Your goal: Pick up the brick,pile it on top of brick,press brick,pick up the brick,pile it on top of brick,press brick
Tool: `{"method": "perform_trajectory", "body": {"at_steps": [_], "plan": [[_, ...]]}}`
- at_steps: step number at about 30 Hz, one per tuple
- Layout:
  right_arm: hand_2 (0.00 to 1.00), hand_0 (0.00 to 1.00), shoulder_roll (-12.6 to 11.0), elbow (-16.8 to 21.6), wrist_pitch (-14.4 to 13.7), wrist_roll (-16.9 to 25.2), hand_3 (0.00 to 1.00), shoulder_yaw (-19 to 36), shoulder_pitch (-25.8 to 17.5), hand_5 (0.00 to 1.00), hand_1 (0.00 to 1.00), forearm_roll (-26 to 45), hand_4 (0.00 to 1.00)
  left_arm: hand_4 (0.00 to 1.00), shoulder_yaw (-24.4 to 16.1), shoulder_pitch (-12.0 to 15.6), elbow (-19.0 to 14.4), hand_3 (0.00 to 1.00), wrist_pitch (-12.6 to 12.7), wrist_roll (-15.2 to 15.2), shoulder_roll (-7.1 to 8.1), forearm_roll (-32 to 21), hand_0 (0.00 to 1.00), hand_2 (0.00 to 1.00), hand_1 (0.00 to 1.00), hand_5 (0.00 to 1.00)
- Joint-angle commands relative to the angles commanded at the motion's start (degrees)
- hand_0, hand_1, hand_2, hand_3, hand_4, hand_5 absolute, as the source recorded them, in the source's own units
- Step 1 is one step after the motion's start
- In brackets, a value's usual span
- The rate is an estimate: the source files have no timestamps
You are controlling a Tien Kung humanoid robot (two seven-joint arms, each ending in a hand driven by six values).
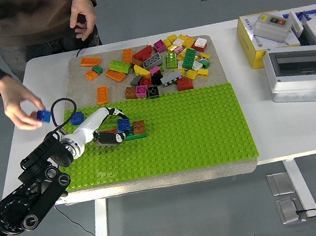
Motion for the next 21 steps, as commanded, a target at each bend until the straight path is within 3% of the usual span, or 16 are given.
{"method": "perform_trajectory", "body": {"at_steps": [10, 21], "plan": [[0.647, 0.731, 0.1, 0.0, 0.0, -0.1, 0.843, 0.3, -0.1, 0.998, 0.664, -0.6, 0.658, 0.685, 0.8, -0.2, -3.0, 0.569, 0.2, 0.2, -0.06, -0.2, 0.998, 0.884, 0.938, 0.174], [0.644, 0.731, 0.1, 0.0, -0.1, 0.1, 0.842, -0.1, 0.2, 0.998, 0.664, -0.3, 0.657, 0.684, 2.3, -0.7, -1.3, 0.570, 0.7, -0.4, -0.72, -1.7, 0.998, 0.882, 0.937, 0.175]]}}
